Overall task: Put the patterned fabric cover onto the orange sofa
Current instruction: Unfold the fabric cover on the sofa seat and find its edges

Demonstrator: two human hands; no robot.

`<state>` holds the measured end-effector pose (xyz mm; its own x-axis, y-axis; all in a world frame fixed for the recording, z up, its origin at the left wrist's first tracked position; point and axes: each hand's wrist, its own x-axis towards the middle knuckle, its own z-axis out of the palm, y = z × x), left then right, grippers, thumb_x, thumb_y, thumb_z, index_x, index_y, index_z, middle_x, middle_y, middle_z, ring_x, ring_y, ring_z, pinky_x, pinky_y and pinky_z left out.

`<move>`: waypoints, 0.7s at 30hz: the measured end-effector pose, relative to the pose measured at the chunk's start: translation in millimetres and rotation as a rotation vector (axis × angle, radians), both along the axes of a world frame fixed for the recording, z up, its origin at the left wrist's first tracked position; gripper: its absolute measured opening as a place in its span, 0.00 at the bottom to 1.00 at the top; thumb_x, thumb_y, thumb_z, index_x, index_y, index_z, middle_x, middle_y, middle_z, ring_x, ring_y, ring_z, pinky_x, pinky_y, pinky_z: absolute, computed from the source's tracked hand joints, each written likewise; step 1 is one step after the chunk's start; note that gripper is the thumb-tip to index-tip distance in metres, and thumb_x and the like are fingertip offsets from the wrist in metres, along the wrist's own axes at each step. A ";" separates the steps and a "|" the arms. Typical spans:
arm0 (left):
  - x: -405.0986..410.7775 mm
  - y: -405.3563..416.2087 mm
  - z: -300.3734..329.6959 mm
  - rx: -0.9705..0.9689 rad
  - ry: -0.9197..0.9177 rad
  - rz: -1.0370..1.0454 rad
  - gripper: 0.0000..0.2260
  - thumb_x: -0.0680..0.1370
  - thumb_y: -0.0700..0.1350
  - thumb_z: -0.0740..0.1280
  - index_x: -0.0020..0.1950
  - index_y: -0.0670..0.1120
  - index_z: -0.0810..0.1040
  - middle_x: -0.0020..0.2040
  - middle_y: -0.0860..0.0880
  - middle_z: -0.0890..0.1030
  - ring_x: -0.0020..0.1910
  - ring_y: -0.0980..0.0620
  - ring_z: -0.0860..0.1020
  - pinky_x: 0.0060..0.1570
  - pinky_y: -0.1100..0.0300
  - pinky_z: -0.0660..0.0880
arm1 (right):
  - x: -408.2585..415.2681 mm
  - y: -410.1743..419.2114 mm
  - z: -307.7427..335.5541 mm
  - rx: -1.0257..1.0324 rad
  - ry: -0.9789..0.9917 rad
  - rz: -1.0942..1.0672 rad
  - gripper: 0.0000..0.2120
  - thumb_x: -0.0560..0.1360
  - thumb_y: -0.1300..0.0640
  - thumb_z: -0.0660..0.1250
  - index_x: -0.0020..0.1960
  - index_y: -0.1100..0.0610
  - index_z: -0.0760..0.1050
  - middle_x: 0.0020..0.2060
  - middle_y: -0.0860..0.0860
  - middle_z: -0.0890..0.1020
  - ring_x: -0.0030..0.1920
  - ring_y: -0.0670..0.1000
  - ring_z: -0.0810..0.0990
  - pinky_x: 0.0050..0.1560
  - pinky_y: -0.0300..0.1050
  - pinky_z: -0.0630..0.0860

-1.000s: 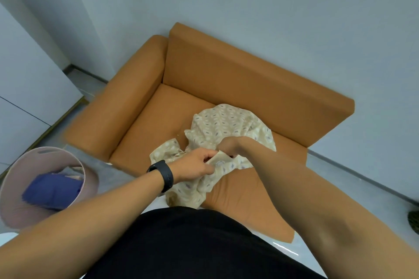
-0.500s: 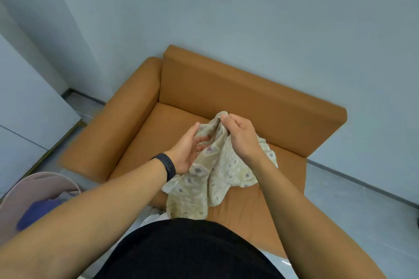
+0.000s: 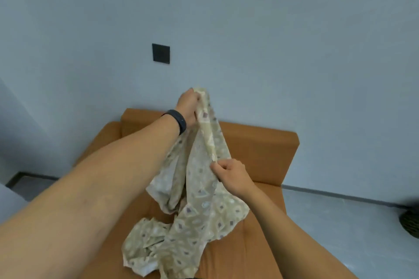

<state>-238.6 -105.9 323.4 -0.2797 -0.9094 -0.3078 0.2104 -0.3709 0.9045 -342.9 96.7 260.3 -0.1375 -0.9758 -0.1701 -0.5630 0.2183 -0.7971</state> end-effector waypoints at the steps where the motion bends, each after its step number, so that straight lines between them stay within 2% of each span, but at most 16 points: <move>1: -18.1 -2.8 24.8 -0.094 -0.003 -0.079 0.11 0.80 0.37 0.58 0.57 0.43 0.78 0.49 0.41 0.76 0.39 0.45 0.77 0.39 0.50 0.77 | -0.4 -4.9 9.4 -0.023 -0.033 -0.001 0.24 0.82 0.49 0.62 0.29 0.53 0.62 0.25 0.48 0.67 0.25 0.44 0.64 0.36 0.42 0.63; 2: -34.6 1.0 48.3 -0.175 -0.020 -0.177 0.13 0.79 0.39 0.59 0.59 0.44 0.79 0.49 0.42 0.77 0.38 0.46 0.77 0.40 0.50 0.75 | -2.4 -10.5 18.9 -0.059 -0.063 -0.014 0.24 0.82 0.48 0.61 0.30 0.56 0.65 0.26 0.50 0.69 0.26 0.45 0.66 0.34 0.42 0.64; 4: -58.2 13.5 71.0 -0.328 -0.072 -0.406 0.13 0.79 0.40 0.60 0.53 0.50 0.82 0.43 0.43 0.76 0.34 0.47 0.73 0.34 0.52 0.71 | -11.4 -18.4 36.3 -0.148 -0.096 -0.102 0.23 0.83 0.46 0.61 0.35 0.61 0.73 0.30 0.54 0.76 0.29 0.48 0.71 0.36 0.42 0.67; 7: -68.6 35.9 62.8 -0.553 -0.295 -0.615 0.11 0.78 0.40 0.59 0.50 0.48 0.81 0.39 0.45 0.71 0.30 0.47 0.64 0.26 0.55 0.63 | -47.4 -20.5 59.6 -0.405 -0.156 -0.430 0.17 0.82 0.51 0.62 0.40 0.59 0.75 0.32 0.50 0.76 0.33 0.47 0.71 0.38 0.44 0.68; 8: -65.9 44.6 56.0 -0.584 -0.351 -0.670 0.10 0.78 0.40 0.59 0.49 0.47 0.80 0.37 0.45 0.70 0.30 0.47 0.63 0.25 0.56 0.62 | -61.4 -18.0 69.4 -0.501 -0.185 -0.533 0.13 0.82 0.53 0.62 0.41 0.57 0.75 0.34 0.48 0.77 0.34 0.46 0.72 0.39 0.41 0.69; 10: -61.8 63.2 46.4 -0.593 -0.396 -0.759 0.13 0.77 0.37 0.59 0.45 0.50 0.81 0.36 0.49 0.73 0.30 0.50 0.69 0.27 0.57 0.67 | -89.9 -15.7 88.6 -0.575 -0.170 -0.611 0.06 0.82 0.54 0.62 0.51 0.53 0.78 0.45 0.45 0.80 0.38 0.41 0.75 0.40 0.30 0.70; 11: -61.3 70.6 40.3 -0.591 -0.404 -0.810 0.14 0.76 0.36 0.60 0.43 0.51 0.82 0.36 0.50 0.76 0.33 0.52 0.72 0.31 0.58 0.70 | -103.7 -16.5 93.5 -0.526 -0.146 -0.558 0.06 0.82 0.54 0.62 0.56 0.51 0.78 0.50 0.44 0.80 0.43 0.37 0.76 0.41 0.26 0.70; 12: -60.8 80.0 39.2 -0.595 -0.418 -0.873 0.11 0.73 0.35 0.61 0.41 0.48 0.81 0.36 0.50 0.75 0.34 0.52 0.72 0.35 0.57 0.70 | -114.4 -18.6 94.6 -0.438 -0.141 -0.444 0.09 0.82 0.54 0.62 0.60 0.48 0.78 0.55 0.42 0.80 0.48 0.34 0.77 0.44 0.24 0.70; 13: -60.3 88.9 39.3 -0.605 -0.449 -0.933 0.06 0.71 0.36 0.62 0.40 0.41 0.78 0.34 0.49 0.72 0.32 0.52 0.69 0.35 0.58 0.67 | -121.0 -20.1 93.7 -0.325 -0.154 -0.300 0.12 0.82 0.56 0.61 0.61 0.46 0.79 0.57 0.42 0.80 0.53 0.35 0.77 0.48 0.26 0.71; 15: -60.3 103.6 36.4 -0.630 -0.533 -1.042 0.06 0.69 0.36 0.62 0.39 0.32 0.71 0.30 0.53 0.69 0.26 0.55 0.63 0.28 0.62 0.61 | -125.3 -16.2 83.6 -0.130 -0.159 -0.037 0.19 0.80 0.64 0.59 0.60 0.47 0.82 0.58 0.45 0.82 0.58 0.44 0.80 0.56 0.37 0.76; 16: -58.9 108.1 33.2 -0.647 -0.549 -1.087 0.06 0.68 0.35 0.61 0.37 0.31 0.71 0.31 0.52 0.70 0.25 0.55 0.62 0.26 0.63 0.60 | -123.6 -13.1 77.5 -0.076 -0.175 0.054 0.21 0.77 0.68 0.58 0.58 0.50 0.83 0.57 0.47 0.84 0.57 0.46 0.81 0.58 0.41 0.77; 18: -54.3 110.6 24.9 -0.670 -0.554 -1.130 0.06 0.66 0.35 0.61 0.36 0.32 0.73 0.37 0.45 0.69 0.27 0.51 0.60 0.28 0.63 0.59 | -120.9 -5.9 66.4 0.016 -0.267 0.146 0.23 0.74 0.72 0.57 0.56 0.55 0.84 0.53 0.50 0.86 0.52 0.46 0.83 0.53 0.40 0.77; 19: -51.5 109.3 20.1 -0.659 -0.560 -1.123 0.06 0.65 0.35 0.61 0.36 0.34 0.74 0.37 0.43 0.67 0.28 0.50 0.59 0.28 0.61 0.58 | -121.3 -2.2 60.2 0.059 -0.290 0.171 0.21 0.73 0.70 0.57 0.54 0.56 0.84 0.49 0.49 0.86 0.49 0.46 0.82 0.51 0.40 0.75; 21: -46.0 105.5 15.6 -0.604 -0.567 -1.081 0.02 0.63 0.35 0.61 0.33 0.37 0.70 0.34 0.43 0.64 0.30 0.47 0.56 0.30 0.58 0.56 | -126.5 5.7 41.7 0.139 -0.267 0.227 0.14 0.69 0.61 0.59 0.46 0.55 0.84 0.42 0.47 0.83 0.44 0.46 0.76 0.52 0.44 0.70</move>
<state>-284.6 -0.4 339.0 -0.9012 -0.3517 -0.2534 -0.3821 0.3685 0.8475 -469.4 102.5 301.9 0.1467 -0.9415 -0.3034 -0.3861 0.2279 -0.8939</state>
